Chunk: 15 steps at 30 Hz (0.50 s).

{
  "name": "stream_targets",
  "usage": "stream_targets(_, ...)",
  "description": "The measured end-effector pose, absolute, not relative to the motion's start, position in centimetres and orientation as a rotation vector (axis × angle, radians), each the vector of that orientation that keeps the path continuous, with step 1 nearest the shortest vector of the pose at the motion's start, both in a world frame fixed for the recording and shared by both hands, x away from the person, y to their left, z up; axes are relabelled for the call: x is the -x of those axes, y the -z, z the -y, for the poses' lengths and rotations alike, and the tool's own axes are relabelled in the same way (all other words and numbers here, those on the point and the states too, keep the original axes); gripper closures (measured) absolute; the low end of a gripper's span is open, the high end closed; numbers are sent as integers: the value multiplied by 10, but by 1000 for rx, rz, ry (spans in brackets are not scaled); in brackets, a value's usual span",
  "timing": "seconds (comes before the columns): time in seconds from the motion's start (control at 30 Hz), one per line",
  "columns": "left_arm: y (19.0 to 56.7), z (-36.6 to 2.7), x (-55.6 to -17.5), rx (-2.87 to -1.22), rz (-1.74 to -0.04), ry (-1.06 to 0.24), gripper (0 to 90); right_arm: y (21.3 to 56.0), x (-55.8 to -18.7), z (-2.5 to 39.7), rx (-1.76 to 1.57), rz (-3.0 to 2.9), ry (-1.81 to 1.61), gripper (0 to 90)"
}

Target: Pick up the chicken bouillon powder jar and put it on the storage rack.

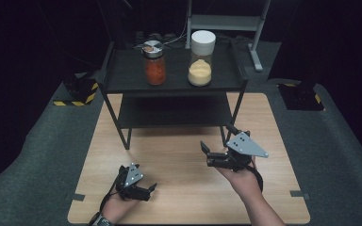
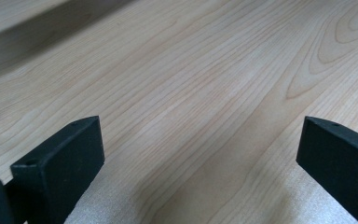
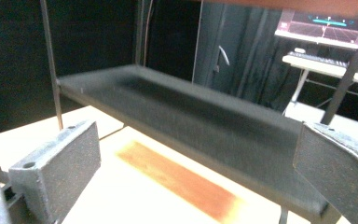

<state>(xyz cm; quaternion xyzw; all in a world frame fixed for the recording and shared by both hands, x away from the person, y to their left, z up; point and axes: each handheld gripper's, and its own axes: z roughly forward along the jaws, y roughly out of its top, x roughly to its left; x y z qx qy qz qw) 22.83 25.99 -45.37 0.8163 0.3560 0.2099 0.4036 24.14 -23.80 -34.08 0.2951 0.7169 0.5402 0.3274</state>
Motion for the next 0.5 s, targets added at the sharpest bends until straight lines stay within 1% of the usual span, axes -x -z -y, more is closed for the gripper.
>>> stream_targets(0.3,454,-260,-228,-2062,-896,-531,11,385,-231,253,-843,-1959,-1327,0)
stream_targets(0.43,454,-261,-228,-2060,-895,-531,11,398,-229,257,-869,-1984,-1302,0)
stream_targets(0.5,454,-260,-228,-2063,-893,-533,11,411,-227,261,-903,-2022,-1263,0)
